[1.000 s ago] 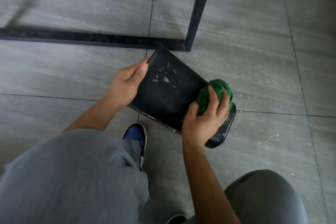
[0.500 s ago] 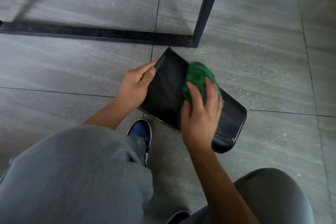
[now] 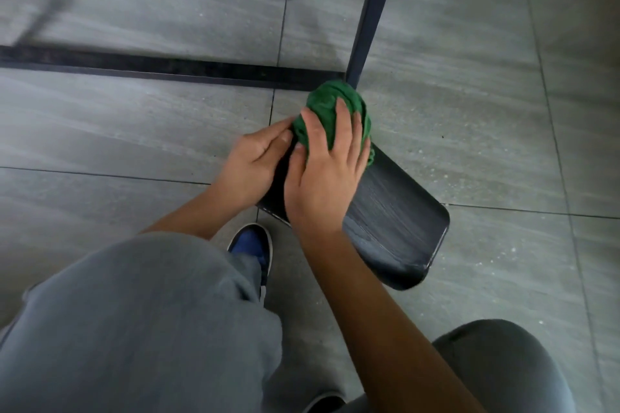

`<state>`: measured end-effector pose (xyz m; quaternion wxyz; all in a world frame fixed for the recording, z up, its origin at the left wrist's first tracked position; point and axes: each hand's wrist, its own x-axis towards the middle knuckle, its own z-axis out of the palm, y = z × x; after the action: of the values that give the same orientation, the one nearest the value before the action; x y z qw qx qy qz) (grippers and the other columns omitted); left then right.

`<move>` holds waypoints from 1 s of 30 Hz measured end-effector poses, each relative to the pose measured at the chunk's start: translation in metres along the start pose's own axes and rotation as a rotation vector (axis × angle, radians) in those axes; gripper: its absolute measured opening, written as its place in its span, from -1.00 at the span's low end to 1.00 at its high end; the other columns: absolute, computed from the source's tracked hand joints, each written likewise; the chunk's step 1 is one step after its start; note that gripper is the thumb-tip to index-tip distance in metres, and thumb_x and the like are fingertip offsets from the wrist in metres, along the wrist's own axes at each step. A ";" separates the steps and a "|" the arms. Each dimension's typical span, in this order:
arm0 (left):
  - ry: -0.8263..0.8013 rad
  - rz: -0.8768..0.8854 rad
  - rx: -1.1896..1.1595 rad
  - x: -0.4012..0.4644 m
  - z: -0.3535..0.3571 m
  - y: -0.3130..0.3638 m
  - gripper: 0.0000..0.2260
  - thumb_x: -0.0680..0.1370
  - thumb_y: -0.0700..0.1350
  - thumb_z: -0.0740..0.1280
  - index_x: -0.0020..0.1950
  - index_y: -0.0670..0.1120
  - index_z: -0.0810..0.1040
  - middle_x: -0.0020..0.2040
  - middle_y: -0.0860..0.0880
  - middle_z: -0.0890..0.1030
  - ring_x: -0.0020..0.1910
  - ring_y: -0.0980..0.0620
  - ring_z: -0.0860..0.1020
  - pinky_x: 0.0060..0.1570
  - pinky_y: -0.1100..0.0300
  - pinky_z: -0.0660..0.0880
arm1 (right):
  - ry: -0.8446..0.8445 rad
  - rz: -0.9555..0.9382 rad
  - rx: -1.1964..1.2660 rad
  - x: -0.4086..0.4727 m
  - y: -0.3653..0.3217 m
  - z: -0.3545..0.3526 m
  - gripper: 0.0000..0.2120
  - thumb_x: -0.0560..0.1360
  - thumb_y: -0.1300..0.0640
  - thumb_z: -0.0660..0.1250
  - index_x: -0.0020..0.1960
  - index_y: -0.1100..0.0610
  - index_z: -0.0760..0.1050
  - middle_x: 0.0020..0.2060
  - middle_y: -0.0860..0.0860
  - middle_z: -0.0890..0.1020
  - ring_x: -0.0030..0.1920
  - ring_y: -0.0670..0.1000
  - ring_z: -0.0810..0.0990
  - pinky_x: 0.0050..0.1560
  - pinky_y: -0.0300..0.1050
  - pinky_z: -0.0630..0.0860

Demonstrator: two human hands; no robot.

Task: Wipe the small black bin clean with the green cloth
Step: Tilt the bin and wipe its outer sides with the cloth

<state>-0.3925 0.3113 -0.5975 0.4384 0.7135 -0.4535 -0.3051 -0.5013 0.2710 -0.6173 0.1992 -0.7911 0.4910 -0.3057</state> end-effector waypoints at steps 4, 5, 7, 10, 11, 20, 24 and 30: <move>0.056 0.003 0.021 0.000 -0.003 -0.005 -0.68 0.70 -0.16 0.17 0.43 -0.16 0.50 0.29 -0.02 0.61 0.25 0.18 0.58 0.31 0.26 0.47 | -0.023 -0.098 -0.069 -0.006 0.028 -0.010 -0.60 0.63 0.13 0.27 0.45 -0.04 0.52 0.56 0.12 0.36 0.59 0.26 0.27 0.53 0.39 0.22; 0.066 -0.022 0.025 0.000 -0.003 -0.007 -0.68 0.71 -0.14 0.17 0.43 -0.15 0.50 0.30 -0.03 0.61 0.27 0.15 0.57 0.32 0.22 0.48 | -0.004 -0.058 -0.075 -0.017 0.050 -0.018 -0.60 0.62 0.16 0.28 0.44 -0.02 0.53 0.56 0.14 0.37 0.58 0.27 0.27 0.52 0.40 0.23; 0.091 -0.060 0.002 0.000 -0.006 -0.012 -0.68 0.71 -0.13 0.18 0.44 -0.15 0.50 0.30 -0.04 0.61 0.30 0.10 0.57 0.33 0.18 0.49 | 0.051 0.080 -0.094 -0.044 0.098 -0.039 -0.60 0.61 0.19 0.28 0.42 0.03 0.55 0.56 0.15 0.37 0.58 0.26 0.27 0.49 0.42 0.27; 0.092 -0.069 -0.015 0.001 -0.007 -0.011 -0.69 0.71 -0.14 0.19 0.42 -0.15 0.51 0.27 -0.01 0.62 0.28 0.11 0.58 0.30 0.23 0.50 | 0.067 0.264 -0.019 -0.070 0.141 -0.066 -0.61 0.64 0.24 0.27 0.43 0.01 0.52 0.60 0.07 0.28 0.60 0.21 0.23 0.47 0.40 0.34; 0.078 -0.061 -0.003 0.002 -0.006 -0.010 -0.69 0.71 -0.14 0.18 0.42 -0.14 0.51 0.27 -0.01 0.62 0.26 0.13 0.58 0.27 0.28 0.49 | 0.062 0.297 0.019 -0.070 0.143 -0.069 -0.60 0.64 0.26 0.28 0.43 -0.01 0.52 0.61 0.04 0.27 0.61 0.19 0.22 0.47 0.38 0.35; 0.141 0.011 0.169 0.004 -0.011 -0.008 -0.68 0.72 -0.13 0.14 0.40 -0.16 0.53 0.17 -0.02 0.64 0.13 0.19 0.58 0.13 0.46 0.44 | 0.168 0.467 0.777 -0.002 0.104 -0.139 -0.57 0.58 0.33 0.29 0.33 -0.07 0.54 0.35 -0.04 0.58 0.39 0.03 0.55 0.36 0.13 0.55; 0.160 0.009 0.150 0.003 -0.011 -0.009 -0.69 0.72 -0.13 0.13 0.41 -0.14 0.53 0.17 0.02 0.63 0.14 0.21 0.57 0.16 0.42 0.47 | 0.148 0.548 0.876 -0.009 0.102 -0.135 -0.63 0.59 0.28 0.30 0.33 -0.01 0.53 0.31 0.01 0.60 0.34 0.09 0.58 0.35 0.17 0.56; 0.158 -0.001 0.176 0.008 -0.011 -0.009 -0.68 0.72 -0.11 0.15 0.42 -0.11 0.52 0.20 0.07 0.62 0.10 0.35 0.56 0.15 0.48 0.43 | -0.054 0.535 0.221 -0.040 0.122 -0.118 -0.61 0.60 0.01 0.38 0.41 -0.08 0.49 0.51 -0.08 0.43 0.49 0.00 0.41 0.43 0.20 0.47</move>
<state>-0.3773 0.3097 -0.6010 0.4084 0.7713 -0.4422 -0.2069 -0.6743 0.2521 -0.6176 0.3707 -0.6148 0.6404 -0.2728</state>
